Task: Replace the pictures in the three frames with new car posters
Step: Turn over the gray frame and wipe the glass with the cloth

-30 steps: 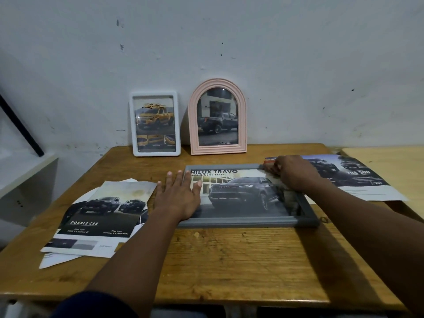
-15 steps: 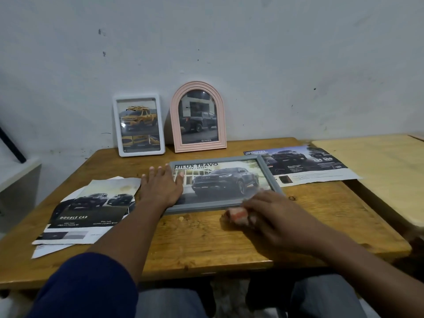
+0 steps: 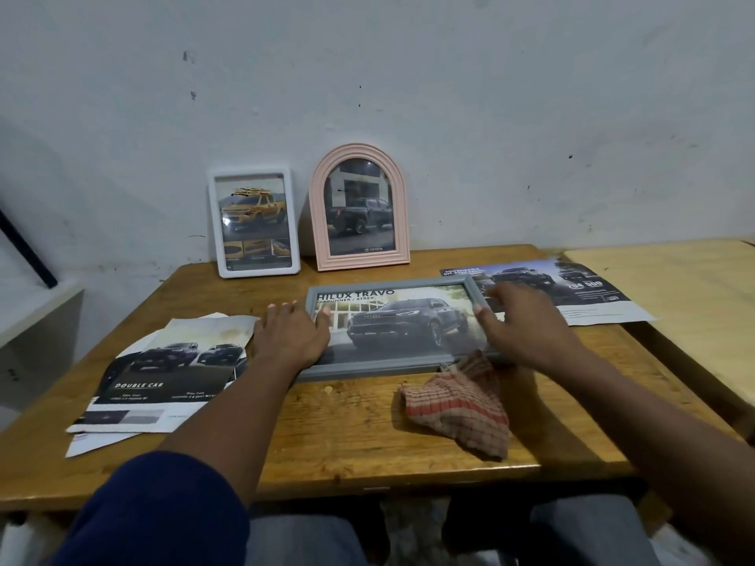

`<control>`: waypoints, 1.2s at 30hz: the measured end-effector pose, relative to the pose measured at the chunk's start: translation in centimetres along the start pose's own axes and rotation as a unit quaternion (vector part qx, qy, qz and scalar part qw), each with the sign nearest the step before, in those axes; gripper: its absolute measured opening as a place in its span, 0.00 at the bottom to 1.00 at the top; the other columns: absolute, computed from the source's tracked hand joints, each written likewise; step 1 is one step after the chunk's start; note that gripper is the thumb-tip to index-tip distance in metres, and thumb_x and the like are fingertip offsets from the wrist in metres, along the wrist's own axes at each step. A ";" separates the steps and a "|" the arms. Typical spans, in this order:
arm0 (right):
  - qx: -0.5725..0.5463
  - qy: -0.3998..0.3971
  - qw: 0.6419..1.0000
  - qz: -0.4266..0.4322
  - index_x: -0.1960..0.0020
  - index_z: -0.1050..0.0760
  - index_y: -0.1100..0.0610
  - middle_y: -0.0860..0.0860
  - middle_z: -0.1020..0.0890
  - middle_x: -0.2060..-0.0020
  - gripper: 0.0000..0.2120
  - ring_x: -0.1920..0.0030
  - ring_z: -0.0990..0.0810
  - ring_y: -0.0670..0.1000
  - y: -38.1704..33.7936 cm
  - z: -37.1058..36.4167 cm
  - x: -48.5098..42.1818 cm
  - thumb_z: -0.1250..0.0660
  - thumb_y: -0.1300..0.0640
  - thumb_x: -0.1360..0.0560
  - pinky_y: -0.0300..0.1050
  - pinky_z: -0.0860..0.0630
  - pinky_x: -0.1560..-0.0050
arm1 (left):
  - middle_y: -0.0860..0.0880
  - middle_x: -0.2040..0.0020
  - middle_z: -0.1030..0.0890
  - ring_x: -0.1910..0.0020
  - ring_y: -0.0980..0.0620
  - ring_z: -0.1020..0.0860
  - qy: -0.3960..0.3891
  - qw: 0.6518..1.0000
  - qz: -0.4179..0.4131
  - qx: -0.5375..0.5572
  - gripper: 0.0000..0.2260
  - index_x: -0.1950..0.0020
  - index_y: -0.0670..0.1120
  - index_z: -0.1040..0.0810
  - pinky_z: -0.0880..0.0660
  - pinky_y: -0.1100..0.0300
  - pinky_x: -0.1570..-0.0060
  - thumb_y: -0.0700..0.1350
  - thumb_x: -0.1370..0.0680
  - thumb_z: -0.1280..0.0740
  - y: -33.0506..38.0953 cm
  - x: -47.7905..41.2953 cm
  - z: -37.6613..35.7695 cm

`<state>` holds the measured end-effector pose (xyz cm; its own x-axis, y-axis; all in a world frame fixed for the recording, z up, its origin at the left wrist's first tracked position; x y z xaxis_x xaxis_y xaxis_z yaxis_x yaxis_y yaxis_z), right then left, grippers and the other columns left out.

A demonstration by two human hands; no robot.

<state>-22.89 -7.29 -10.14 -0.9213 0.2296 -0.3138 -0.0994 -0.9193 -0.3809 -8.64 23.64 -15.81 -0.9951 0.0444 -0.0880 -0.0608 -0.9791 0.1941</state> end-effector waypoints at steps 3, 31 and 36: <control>0.056 -0.098 0.987 -0.110 0.48 0.28 0.58 0.57 0.19 0.52 0.13 0.53 0.21 0.59 1.7 -1.1 -2.8 0.38 0.48 0.24 0.49 0.24 0.57 | 0.40 0.33 0.24 0.33 0.40 0.28 0.022 0.999 0.007 -0.037 0.29 0.33 0.42 0.23 0.31 0.44 0.35 0.63 0.18 0.48 0.3 0.4 0.5; -0.317 0.014 0.926 -0.206 0.49 0.29 0.57 0.59 0.20 0.53 0.11 0.51 0.19 0.59 3.3 0.4 -6.6 0.29 0.55 0.24 0.60 0.20 0.49 | 0.46 0.41 0.20 0.48 0.50 0.21 0.101 0.841 0.048 0.529 0.15 0.31 0.45 0.26 0.26 0.60 0.56 0.40 0.17 0.34 1.9 -1.7 6.6; -0.333 0.040 0.925 -0.178 0.40 0.31 0.57 0.58 0.23 0.50 0.15 0.52 0.20 0.57 4.2 3.7 -8.5 0.30 0.57 0.23 0.50 0.21 0.61 | 0.44 0.44 0.19 0.47 0.47 0.20 0.103 0.844 0.010 0.526 0.15 0.32 0.46 0.28 0.23 0.57 0.52 0.40 0.18 0.32 4.3 -3.6 9.1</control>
<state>-16.88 -14.32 -5.82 -0.8411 0.5277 -0.1185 -0.1136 -0.3866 -0.9152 -6.05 21.04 -5.79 -0.9687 -0.1118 -0.2214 -0.1871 -0.2565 0.9482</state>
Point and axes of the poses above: each hand's wrist, its own x-axis away from the middle knuckle, its own z-axis out of the back of the hand, y = z × x, the point moved 5 cm from there along -x, towards the middle knuckle
